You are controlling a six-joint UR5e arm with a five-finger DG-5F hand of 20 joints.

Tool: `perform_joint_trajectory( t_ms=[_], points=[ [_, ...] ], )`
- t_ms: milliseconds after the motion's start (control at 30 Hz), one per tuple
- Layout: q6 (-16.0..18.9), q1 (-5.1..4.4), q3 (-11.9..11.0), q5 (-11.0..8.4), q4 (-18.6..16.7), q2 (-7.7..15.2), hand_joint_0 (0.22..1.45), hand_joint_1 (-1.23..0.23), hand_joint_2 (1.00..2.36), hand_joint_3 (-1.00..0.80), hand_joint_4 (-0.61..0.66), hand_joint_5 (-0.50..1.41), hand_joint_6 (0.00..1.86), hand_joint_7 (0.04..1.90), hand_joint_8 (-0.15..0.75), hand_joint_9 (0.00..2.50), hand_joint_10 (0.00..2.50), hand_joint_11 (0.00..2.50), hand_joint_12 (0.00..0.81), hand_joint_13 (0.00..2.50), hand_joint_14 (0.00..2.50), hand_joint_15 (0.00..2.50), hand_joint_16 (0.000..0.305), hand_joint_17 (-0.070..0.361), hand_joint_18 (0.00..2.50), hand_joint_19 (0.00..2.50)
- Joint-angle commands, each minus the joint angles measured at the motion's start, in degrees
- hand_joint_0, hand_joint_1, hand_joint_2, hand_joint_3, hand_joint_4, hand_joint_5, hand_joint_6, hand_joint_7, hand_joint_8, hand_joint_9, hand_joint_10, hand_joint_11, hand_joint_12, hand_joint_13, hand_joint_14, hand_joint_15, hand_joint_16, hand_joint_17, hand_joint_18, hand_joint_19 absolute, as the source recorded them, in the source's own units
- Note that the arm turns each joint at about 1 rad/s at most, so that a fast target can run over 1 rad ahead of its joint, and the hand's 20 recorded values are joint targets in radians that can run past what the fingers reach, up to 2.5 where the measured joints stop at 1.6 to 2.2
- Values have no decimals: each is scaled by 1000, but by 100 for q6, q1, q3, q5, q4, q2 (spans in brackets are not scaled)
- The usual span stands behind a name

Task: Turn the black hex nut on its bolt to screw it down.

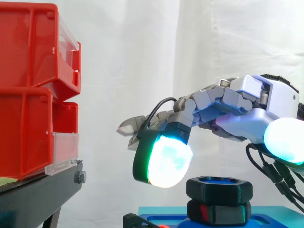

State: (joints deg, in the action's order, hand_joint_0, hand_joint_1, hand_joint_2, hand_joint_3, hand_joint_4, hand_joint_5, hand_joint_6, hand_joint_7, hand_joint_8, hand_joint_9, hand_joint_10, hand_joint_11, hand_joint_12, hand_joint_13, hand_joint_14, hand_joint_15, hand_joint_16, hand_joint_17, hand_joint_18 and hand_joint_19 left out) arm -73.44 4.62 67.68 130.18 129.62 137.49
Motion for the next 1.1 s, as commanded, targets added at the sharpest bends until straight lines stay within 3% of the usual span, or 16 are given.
perform_joint_trajectory(
  t_ms=[0, 233, 400, 733, 900, 1067],
  points=[
    [-4, -84, 9, -80, 116, 5, 399, -159, 1000, -500, 403, -76, 707, 762, 414, 666, 6, 299, 435, 448, 3, 75, 70, 157, 532, 465],
    [-39, -137, 0, -115, 168, -3, 409, -156, 1000, -500, 403, -68, 740, 743, 415, 672, 6, 306, 433, 447, 3, 80, 69, 156, 534, 467],
    [-22, -110, 0, -98, 204, -3, 413, -152, 1000, -500, 332, -50, 782, 798, 416, 676, 7, 310, 430, 446, 1, 80, 69, 155, 533, 467],
    [-22, -40, 9, -80, 327, -3, 417, -154, 1000, -500, 357, -60, 780, 761, 412, 677, 6, 310, 424, 444, 2, 77, 68, 152, 530, 462],
    [-30, 4, 9, -62, 344, -3, 436, -319, 1000, -500, 358, -113, 777, 622, 385, 628, 9, 324, 405, 443, 3, 83, 63, 141, 515, 473],
    [-30, 48, 0, -18, 344, 5, 443, -341, 1000, -500, 366, -117, 766, 619, 377, 624, 7, 330, 399, 442, 3, 84, 62, 140, 520, 475]
  ],
)
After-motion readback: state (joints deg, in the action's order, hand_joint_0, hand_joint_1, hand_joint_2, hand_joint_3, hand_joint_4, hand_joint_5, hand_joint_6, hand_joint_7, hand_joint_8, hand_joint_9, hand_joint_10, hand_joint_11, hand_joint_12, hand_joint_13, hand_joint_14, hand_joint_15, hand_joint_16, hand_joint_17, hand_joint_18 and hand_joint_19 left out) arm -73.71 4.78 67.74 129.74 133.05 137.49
